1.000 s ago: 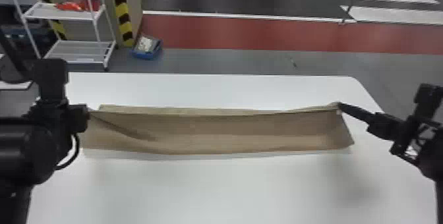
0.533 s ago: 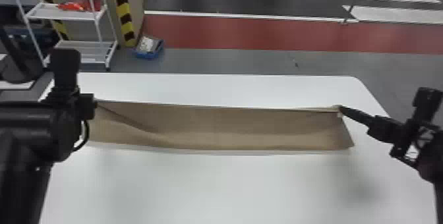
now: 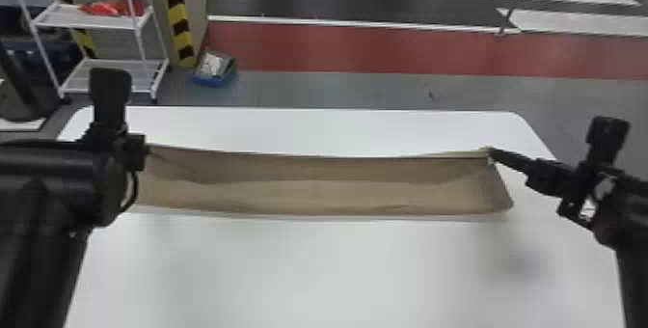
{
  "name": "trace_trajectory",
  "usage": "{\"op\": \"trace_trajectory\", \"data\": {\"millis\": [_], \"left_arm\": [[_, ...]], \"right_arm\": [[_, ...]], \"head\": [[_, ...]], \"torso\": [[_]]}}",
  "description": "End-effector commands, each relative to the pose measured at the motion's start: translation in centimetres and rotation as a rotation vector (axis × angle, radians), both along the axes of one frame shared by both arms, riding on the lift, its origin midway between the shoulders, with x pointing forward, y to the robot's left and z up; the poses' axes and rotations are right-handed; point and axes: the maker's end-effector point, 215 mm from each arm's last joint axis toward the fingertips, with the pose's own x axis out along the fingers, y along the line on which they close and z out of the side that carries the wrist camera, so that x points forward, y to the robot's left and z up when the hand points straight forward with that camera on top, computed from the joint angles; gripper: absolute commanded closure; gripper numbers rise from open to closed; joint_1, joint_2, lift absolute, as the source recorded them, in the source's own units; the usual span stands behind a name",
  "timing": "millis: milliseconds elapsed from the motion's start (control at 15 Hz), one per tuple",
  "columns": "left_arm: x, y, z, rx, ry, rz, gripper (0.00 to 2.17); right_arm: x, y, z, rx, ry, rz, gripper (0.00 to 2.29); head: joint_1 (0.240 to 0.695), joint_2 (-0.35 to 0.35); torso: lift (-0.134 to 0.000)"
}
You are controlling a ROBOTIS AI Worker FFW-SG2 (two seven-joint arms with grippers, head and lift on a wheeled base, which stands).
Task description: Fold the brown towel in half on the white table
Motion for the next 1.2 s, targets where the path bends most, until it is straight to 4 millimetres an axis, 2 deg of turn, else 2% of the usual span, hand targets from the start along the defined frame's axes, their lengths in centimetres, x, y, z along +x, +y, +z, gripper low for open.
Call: {"op": "trace_trajectory", "data": {"millis": [0,67,200,333,467,600,800,867,1000,1067,1133], "left_arm": [[0.7,-0.5,-0.6,0.008,-0.006,-0.019,0.56],[1.1,-0.8,-0.5,0.015,-0.019,-0.027,0.00],[2.5,-1.0,1.1,0.023,-0.122,-0.044,0.00],[2.6,-0.3,0.9,0.036,-0.144,-0.040,0.03],[2.3,0.6,1.3,0.049,-0.194,-0.033,0.03],[0.9,2.1,1.5,0.034,-0.238,-0.012,0.03],[-2.2,4.6,1.8,-0.066,-0.286,-0.005,0.03],[-3.6,5.4,2.1,-0.111,-0.309,-0.006,0.03],[-6.4,6.1,5.2,-0.131,-0.455,-0.023,0.03],[-7.9,5.8,7.0,-0.111,-0.542,-0.039,0.03],[-9.9,4.5,8.4,-0.096,-0.627,-0.066,0.03]], "right_arm": [[0.5,0.5,-0.7,-0.035,0.015,0.006,0.91],[0.4,0.5,-1.0,-0.046,0.022,0.005,0.86],[0.5,0.6,-1.1,-0.051,0.020,0.007,0.76],[0.6,0.4,-1.1,-0.061,0.019,-0.003,0.09],[0.3,-0.1,-1.2,-0.058,0.010,-0.013,0.09],[-0.5,-0.3,-1.2,-0.042,-0.014,-0.021,0.09],[-1.6,0.3,-0.5,-0.016,-0.038,0.012,0.08],[-2.6,0.5,-0.1,-0.012,-0.052,0.026,0.08],[-4.3,2.7,1.0,-0.025,-0.093,0.062,0.09],[-5.2,5.5,0.8,-0.023,-0.102,0.092,0.07],[-5.7,10.2,1.9,-0.087,-0.141,0.142,0.07]], "head": [[0.695,-0.112],[0.695,-0.112],[0.695,-0.113],[0.695,-0.113],[0.693,-0.111],[0.694,-0.106],[0.695,-0.094],[0.695,-0.089],[0.695,-0.075],[0.695,-0.068],[0.695,-0.046]], "torso": [[-0.123],[-0.123],[-0.123],[-0.123],[-0.123],[-0.123],[-0.123],[-0.123],[-0.123],[-0.123],[-0.123]]}}
